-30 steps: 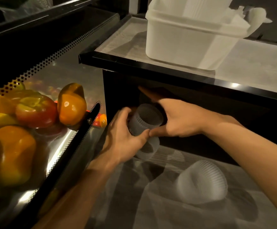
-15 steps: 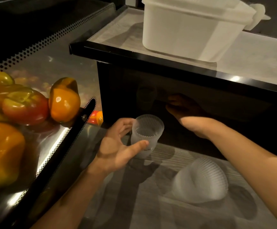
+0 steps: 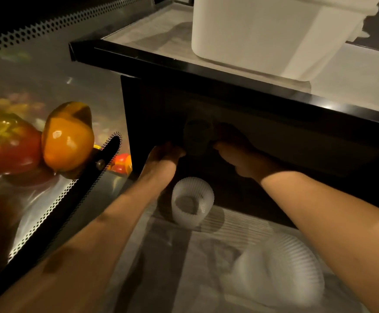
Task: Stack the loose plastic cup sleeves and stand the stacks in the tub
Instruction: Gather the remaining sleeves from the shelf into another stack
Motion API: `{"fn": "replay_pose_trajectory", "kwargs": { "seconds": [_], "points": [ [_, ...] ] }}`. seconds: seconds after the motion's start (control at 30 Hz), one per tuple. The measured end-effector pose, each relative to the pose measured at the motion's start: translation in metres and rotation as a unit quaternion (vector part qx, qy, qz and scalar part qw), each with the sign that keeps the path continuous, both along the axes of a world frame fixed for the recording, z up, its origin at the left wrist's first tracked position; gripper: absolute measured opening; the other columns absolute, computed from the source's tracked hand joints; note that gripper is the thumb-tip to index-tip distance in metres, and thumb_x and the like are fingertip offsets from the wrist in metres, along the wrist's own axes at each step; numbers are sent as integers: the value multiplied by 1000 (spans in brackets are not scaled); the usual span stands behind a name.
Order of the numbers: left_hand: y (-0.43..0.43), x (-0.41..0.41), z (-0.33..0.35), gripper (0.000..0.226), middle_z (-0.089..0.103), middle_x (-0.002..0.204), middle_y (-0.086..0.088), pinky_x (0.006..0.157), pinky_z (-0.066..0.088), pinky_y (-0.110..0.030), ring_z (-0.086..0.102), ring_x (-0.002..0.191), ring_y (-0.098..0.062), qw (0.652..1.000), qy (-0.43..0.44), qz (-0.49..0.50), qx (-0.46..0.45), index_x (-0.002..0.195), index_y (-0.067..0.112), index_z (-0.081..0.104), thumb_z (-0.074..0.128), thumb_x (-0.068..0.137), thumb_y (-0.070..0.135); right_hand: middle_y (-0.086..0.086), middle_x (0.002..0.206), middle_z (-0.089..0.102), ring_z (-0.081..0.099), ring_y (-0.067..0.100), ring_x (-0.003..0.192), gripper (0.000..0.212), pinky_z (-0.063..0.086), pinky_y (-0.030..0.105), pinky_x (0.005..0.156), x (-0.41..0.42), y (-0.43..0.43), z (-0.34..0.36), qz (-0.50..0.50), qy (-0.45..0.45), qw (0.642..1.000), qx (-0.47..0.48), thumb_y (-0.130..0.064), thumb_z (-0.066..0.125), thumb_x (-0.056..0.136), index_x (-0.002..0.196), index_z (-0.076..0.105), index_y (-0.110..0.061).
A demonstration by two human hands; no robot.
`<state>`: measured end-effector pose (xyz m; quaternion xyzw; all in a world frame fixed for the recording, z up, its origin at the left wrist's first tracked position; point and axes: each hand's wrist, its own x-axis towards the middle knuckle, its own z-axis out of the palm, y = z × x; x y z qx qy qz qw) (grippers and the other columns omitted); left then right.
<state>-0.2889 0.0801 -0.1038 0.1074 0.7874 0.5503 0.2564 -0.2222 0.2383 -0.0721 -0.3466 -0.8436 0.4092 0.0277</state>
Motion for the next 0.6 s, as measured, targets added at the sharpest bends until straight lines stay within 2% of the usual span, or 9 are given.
{"fn": "replay_pose_trajectory", "kwargs": {
  "seconds": [0.07, 0.13, 0.2, 0.27, 0.33, 0.47, 0.53, 0.6],
  "points": [
    [17, -4, 2, 47, 52, 132, -2, 101, 41, -39, 50, 124, -28, 1000, -12, 1, 14, 141, 23, 52, 59, 97, 38, 2, 140, 50, 52, 30, 127, 43, 42, 31, 105, -10, 2, -4, -15, 1, 1000, -22, -25, 47, 106, 148, 42, -17],
    [24, -6, 9, 45, 50, 137, -4, 100, 39, -39, 47, 127, -29, 999, -2, -34, 15, 141, 21, 52, 58, 97, 33, 6, 135, 55, 56, 29, 119, 40, 48, 43, 106, -15, 1, -5, -26, 11, 997, -74, -33, 54, 102, 141, 50, -23],
    [28, -10, 14, 30, 54, 130, -8, 95, 39, -36, 50, 122, -29, 997, 20, -64, 26, 129, 18, 57, 56, 99, 24, 11, 134, 57, 56, 34, 122, 33, 47, 50, 107, -12, -1, -7, -31, 23, 992, -120, -31, 55, 101, 133, 54, -20],
    [28, -13, 17, 20, 54, 120, -4, 92, 37, -34, 50, 115, -24, 996, 44, -67, 37, 119, 22, 59, 54, 100, 18, 9, 134, 56, 54, 31, 122, 37, 46, 47, 107, -9, -3, -10, -24, 31, 990, -136, -29, 57, 100, 135, 53, -19],
    [26, -14, 13, 23, 54, 119, 0, 91, 38, -32, 49, 111, -19, 996, 54, -51, 43, 120, 23, 61, 56, 100, 15, 4, 135, 56, 55, 25, 121, 40, 47, 43, 105, -5, -2, -12, -17, 40, 987, -152, -30, 59, 99, 138, 52, -23],
    [19, -15, 0, 19, 60, 115, 1, 98, 45, -34, 55, 115, -21, 994, 83, 2, 68, 109, 24, 65, 64, 96, 11, 4, 127, 62, 61, 24, 114, 20, 50, 45, 103, 6, -2, -12, 10, 40, 992, -122, -28, 58, 101, 120, 55, -29],
    [17, -16, -2, 19, 64, 113, -2, 97, 45, -31, 59, 117, -25, 990, 91, 32, 98, 106, 20, 68, 65, 94, 5, 7, 125, 63, 63, 26, 114, 22, 51, 43, 102, 13, -2, -13, 21, 58, 992, -107, -23, 56, 102, 124, 56, -25],
    [15, -18, -4, 21, 67, 118, -5, 96, 44, -27, 59, 121, -26, 988, 98, 50, 111, 113, 13, 71, 64, 95, 4, 9, 123, 64, 63, 27, 114, 26, 54, 35, 92, 16, -3, -10, 28, 75, 991, -109, -20, 55, 103, 128, 57, -18]
  ]
}}
